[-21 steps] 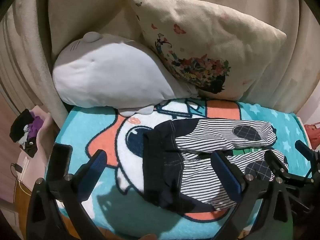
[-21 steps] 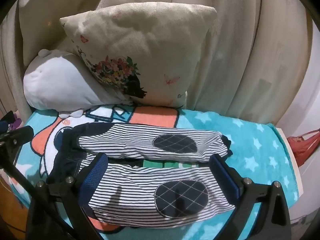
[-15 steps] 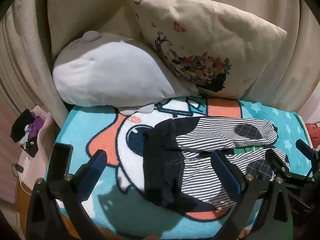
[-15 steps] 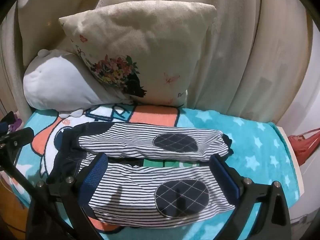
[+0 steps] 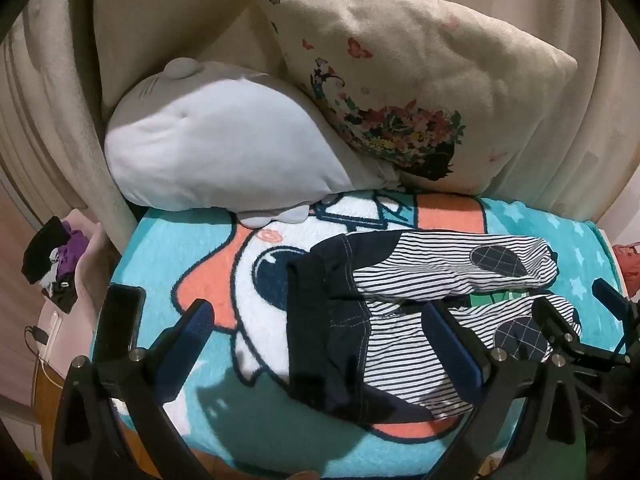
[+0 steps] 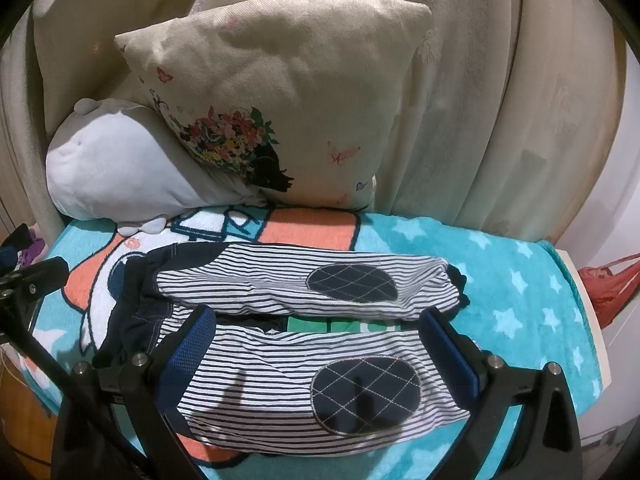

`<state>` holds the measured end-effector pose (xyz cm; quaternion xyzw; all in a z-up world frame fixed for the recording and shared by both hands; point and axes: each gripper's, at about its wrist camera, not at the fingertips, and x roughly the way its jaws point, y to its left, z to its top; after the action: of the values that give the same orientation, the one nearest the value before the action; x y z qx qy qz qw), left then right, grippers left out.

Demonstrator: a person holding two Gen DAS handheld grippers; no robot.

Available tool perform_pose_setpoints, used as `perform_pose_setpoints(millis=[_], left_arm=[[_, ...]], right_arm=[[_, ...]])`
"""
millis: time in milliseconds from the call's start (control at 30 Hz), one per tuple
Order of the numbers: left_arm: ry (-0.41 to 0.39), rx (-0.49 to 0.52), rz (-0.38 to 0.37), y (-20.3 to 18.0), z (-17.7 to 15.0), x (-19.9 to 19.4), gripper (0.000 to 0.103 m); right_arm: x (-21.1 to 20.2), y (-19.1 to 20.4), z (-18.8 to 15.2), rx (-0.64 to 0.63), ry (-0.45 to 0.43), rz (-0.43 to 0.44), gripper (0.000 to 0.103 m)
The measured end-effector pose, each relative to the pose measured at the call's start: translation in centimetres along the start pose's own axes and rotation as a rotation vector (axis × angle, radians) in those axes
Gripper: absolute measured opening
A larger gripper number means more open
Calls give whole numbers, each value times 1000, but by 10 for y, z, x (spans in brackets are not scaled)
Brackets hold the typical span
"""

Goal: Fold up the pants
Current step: 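Position both grippers over the striped pants legs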

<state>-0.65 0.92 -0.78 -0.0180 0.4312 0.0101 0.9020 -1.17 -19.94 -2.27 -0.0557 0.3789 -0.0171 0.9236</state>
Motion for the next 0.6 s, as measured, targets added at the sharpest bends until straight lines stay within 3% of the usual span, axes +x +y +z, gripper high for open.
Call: perform_pose_setpoints(millis=[367,500,600], left_arm=[[65,23,-98,-23,-13,9,103],[90,9,-237,-29,-18,9,103],[85,10,-237,-35,-22,4,103]], right_arm=[[0,-11,0,14,-16,-10,103],[-4,-30,1,51,-53,-49,103],[1,-49,1,65,-43,-36,103]])
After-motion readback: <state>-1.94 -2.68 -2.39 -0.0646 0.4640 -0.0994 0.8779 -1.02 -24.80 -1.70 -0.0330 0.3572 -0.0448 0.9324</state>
